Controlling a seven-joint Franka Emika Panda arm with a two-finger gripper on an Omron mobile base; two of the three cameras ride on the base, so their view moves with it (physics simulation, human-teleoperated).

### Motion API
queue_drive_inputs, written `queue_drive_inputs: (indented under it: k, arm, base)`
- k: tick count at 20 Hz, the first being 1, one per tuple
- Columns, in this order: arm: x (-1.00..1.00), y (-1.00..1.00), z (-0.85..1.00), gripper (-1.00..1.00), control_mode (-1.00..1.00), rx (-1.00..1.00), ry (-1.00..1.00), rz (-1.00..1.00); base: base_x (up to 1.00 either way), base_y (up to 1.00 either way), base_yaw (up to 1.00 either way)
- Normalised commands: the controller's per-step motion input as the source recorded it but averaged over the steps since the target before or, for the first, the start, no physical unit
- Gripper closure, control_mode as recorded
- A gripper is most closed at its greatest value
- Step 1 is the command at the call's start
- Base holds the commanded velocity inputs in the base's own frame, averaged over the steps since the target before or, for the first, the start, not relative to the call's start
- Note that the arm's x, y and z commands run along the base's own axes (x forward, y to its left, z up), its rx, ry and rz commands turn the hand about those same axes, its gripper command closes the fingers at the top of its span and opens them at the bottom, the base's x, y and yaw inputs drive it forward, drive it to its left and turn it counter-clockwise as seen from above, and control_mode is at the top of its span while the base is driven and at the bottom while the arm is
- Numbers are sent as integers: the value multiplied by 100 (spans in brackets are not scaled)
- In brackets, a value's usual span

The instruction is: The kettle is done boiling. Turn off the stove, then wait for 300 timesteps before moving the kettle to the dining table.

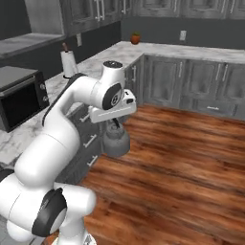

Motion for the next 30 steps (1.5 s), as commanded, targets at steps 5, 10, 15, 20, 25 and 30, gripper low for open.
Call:
queue_drive_inputs:
  k: [5, 10, 15, 20, 25, 30]
  arm:
    - [0, 0, 0, 100, 100, 0, 0, 0]
    - [0, 0, 0, 100, 100, 0, 0, 0]
    - [0, 0, 0, 100, 100, 0, 0, 0]
    - [0, 0, 0, 100, 100, 0, 0, 0]
    - [0, 0, 0, 100, 100, 0, 0, 0]
    - [0, 0, 0, 100, 100, 0, 0, 0]
  base:
    - [0, -18, -38]
    - [10, -20, -36]
    - [26, -19, -33]
    - [33, -16, -27]
    - [43, -15, -25]
    - [70, -11, -21]
